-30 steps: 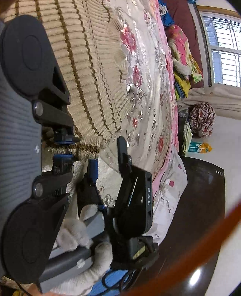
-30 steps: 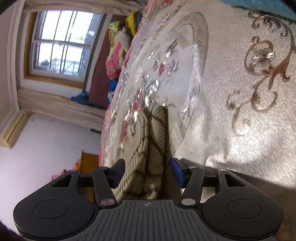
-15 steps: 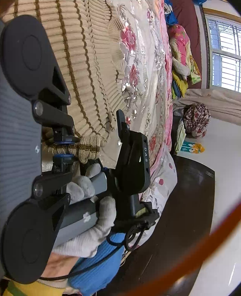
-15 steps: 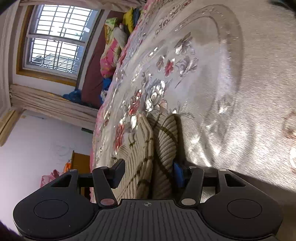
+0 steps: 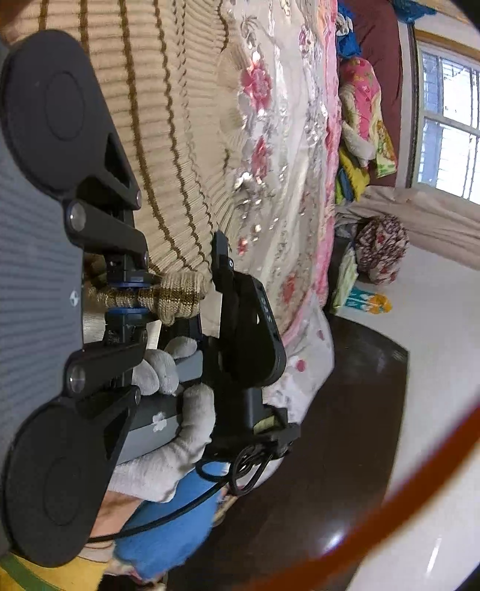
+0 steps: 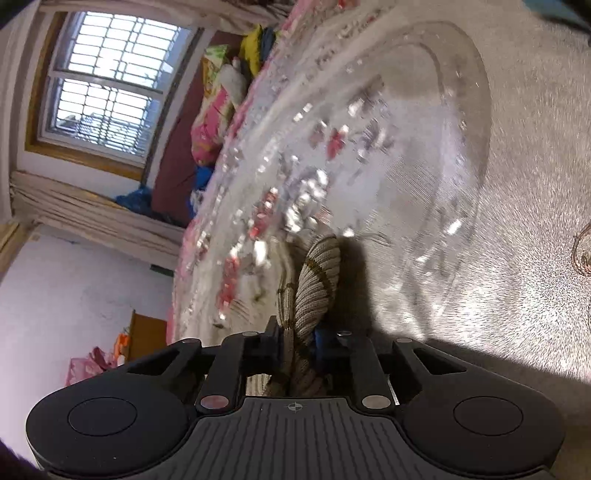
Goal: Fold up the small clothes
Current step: 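Lift the striped sweater edge with both grippers and fold it over the bundle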
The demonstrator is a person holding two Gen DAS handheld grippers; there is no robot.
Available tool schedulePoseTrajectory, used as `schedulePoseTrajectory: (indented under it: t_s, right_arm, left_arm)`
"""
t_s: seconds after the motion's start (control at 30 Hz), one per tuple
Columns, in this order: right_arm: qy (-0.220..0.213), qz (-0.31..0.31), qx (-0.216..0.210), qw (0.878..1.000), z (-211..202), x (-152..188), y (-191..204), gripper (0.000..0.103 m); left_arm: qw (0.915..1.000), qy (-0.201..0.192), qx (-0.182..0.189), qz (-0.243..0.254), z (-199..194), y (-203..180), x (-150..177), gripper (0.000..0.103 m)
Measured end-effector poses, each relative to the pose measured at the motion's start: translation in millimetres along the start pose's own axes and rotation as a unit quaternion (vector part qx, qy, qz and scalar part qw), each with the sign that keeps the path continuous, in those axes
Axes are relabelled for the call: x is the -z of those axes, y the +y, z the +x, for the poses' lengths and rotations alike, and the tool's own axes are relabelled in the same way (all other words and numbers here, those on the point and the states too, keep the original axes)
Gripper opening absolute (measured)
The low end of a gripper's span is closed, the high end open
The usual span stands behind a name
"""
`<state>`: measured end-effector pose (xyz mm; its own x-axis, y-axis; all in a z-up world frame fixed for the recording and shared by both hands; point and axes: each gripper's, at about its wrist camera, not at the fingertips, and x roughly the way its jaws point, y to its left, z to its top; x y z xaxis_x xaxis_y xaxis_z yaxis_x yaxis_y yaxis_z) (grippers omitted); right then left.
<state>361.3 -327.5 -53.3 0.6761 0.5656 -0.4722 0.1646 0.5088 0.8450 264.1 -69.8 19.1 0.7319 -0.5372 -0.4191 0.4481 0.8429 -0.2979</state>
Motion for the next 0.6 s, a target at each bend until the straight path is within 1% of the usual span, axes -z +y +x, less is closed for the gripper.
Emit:
schedulePoseTrajectory:
  t_s: [0.13,0.3,0.43,0.6]
  right_arm:
    - [-0.015,-0.016,-0.012,1.000,-7.4,3.6,26.9,0.017]
    - [-0.023,-0.052,-0.028,0.998,-1.9,17.6,75.4,0.016]
    - [-0.014,-0.083,-0.037,0.996,13.4,36.4,114.1,0.016]
    - [0.010,-0.117,-0.041,0.992,47.6,66.1,156.2,0.016]
  left_arm:
    - [0.9995,-0.026,-0.001,-0.016,-22.8,11.0,-4.9,0.016]
    - [0.9976,-0.057,-0.009,-0.039,-58.6,34.6,-7.0,0.016]
    - [0.9942,-0.082,-0.025,-0.065,-90.1,61.2,-5.9,0.016]
    - [0.9885,-0.099,-0.053,-0.101,-121.6,101.2,-0.6,0.016]
